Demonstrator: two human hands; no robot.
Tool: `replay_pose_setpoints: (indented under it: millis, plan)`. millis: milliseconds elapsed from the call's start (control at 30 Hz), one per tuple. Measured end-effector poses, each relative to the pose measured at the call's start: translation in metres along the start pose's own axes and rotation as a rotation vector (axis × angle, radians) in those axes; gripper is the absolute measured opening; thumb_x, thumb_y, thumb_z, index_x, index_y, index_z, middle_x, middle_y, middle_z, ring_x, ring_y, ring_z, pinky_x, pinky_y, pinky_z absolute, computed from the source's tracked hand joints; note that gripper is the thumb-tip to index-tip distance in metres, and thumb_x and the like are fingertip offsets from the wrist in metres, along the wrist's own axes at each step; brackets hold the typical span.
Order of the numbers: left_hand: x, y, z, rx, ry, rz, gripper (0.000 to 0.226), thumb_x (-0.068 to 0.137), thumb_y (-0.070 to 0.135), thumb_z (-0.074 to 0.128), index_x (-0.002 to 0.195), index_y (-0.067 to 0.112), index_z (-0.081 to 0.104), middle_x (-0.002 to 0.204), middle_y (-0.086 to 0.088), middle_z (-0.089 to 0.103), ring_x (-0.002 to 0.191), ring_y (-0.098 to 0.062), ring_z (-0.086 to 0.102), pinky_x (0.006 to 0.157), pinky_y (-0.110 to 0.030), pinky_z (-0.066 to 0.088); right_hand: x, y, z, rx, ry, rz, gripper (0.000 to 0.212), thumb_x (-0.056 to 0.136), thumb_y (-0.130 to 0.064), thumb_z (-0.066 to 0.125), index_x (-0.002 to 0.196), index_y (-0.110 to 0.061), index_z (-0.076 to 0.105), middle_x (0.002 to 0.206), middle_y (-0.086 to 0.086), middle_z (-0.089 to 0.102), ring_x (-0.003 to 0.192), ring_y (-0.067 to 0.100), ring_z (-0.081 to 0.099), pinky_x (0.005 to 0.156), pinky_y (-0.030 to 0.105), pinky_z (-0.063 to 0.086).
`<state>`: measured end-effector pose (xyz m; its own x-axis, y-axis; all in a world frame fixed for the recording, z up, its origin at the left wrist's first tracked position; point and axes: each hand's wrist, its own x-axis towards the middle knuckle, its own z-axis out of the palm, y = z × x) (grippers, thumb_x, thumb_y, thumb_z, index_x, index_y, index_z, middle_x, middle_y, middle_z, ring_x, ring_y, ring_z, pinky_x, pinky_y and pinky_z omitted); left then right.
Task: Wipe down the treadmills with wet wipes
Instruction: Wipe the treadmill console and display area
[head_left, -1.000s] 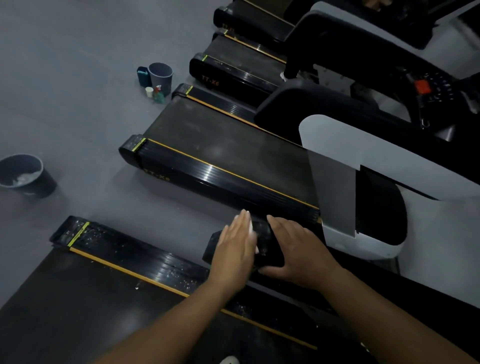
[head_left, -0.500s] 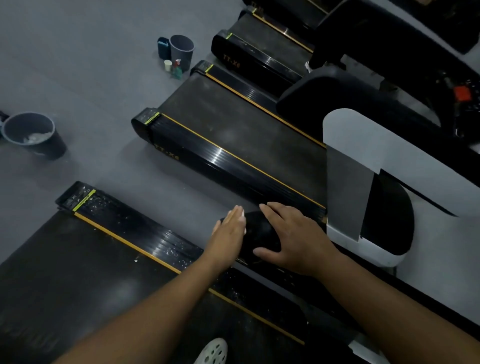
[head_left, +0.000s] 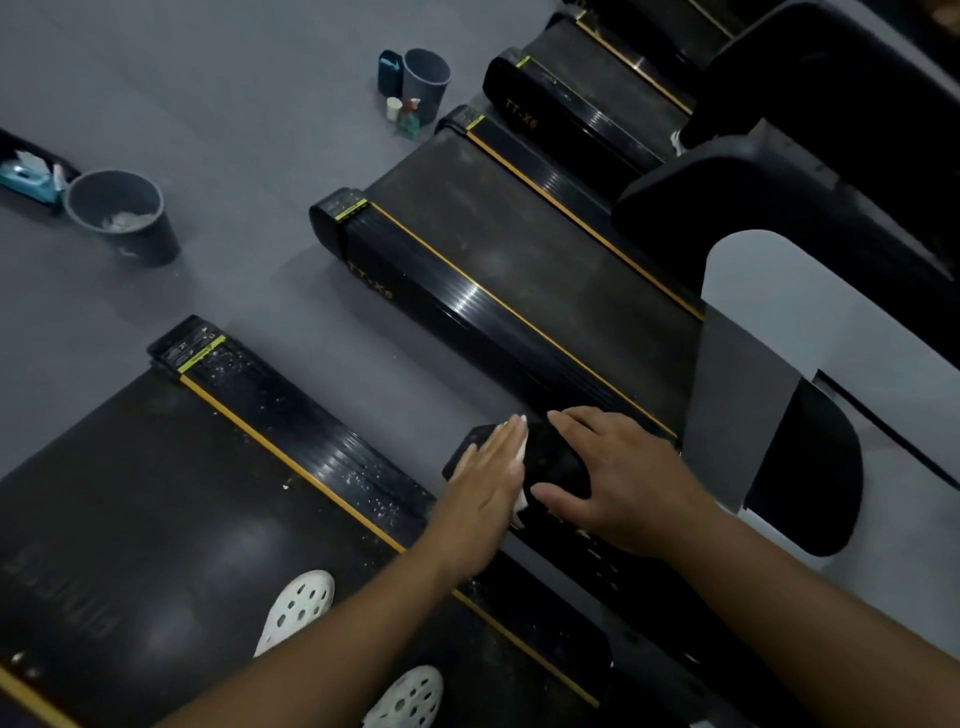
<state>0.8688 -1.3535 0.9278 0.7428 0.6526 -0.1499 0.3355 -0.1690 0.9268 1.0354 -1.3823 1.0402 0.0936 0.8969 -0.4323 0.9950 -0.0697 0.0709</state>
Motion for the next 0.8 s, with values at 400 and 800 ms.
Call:
replay_pose_setpoints:
  millis: [400,800]
  plan:
    - [0.009,-0.034,0.0,0.032,-0.005,-0.08,0.052,0.113,0.024,0.019,0.163,0.017,0.005,0.168,0.007,-0.002,0.155,-0.007,-0.004,0.126,-0.033,-0.002,0.002,-0.001,0.002,0.03,0.036,0.005,0.088,0.082,-0.082,0.017,0.153,-0.034,0.038,0.149,-0.016,0.043,0.132,0.007,0.043,0.095,0.032,0.047]
    - [0.02,-0.025,-0.002,0.164,0.018,-0.069,0.06,0.109,0.011,0.035,0.163,0.015,0.007,0.17,0.001,0.005,0.156,-0.011,0.002,0.126,-0.032,-0.001,-0.002,0.0,-0.002,0.146,0.057,-0.024,0.105,0.073,-0.091,0.028,0.16,-0.036,0.009,0.163,-0.017,0.019,0.146,0.005,0.021,0.11,0.037,0.037]
